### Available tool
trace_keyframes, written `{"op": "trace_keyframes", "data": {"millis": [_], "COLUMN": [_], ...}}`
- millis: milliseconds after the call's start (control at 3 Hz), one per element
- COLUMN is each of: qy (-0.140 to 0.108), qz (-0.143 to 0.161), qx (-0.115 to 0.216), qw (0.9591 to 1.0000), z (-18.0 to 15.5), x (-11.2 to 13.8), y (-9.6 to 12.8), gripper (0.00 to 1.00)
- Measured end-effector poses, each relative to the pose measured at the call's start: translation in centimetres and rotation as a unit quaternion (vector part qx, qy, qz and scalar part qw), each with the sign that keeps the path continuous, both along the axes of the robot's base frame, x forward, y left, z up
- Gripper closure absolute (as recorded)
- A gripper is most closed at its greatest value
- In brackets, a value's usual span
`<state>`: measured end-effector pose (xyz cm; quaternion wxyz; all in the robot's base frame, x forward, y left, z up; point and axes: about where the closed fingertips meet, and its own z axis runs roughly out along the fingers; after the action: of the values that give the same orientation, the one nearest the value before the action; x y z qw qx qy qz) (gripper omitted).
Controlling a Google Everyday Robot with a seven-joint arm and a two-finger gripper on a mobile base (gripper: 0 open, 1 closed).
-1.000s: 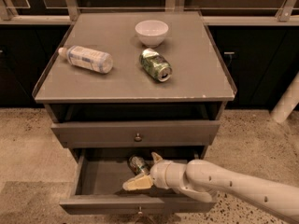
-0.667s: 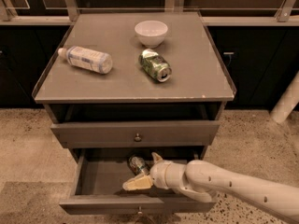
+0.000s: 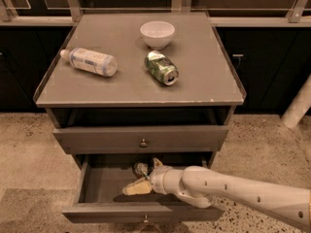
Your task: Pick 7up can from middle drawer and place on counter
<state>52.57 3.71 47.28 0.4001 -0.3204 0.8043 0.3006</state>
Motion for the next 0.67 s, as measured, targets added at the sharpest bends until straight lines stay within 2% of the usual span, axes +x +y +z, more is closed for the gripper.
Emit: {"op": "trace_keyframes", "data": {"millis": [333,667], "qy": [-0.011,-0.007], "qz": [-0.015,-0.038], "qx": [-0.014,-0.037], "qw": [0.9997,0.9986], "z": [-1.9,-3.7], "x": [2.6,4.4], "y": [0.9,0.8], "gripper": [0.00,0.00]}}
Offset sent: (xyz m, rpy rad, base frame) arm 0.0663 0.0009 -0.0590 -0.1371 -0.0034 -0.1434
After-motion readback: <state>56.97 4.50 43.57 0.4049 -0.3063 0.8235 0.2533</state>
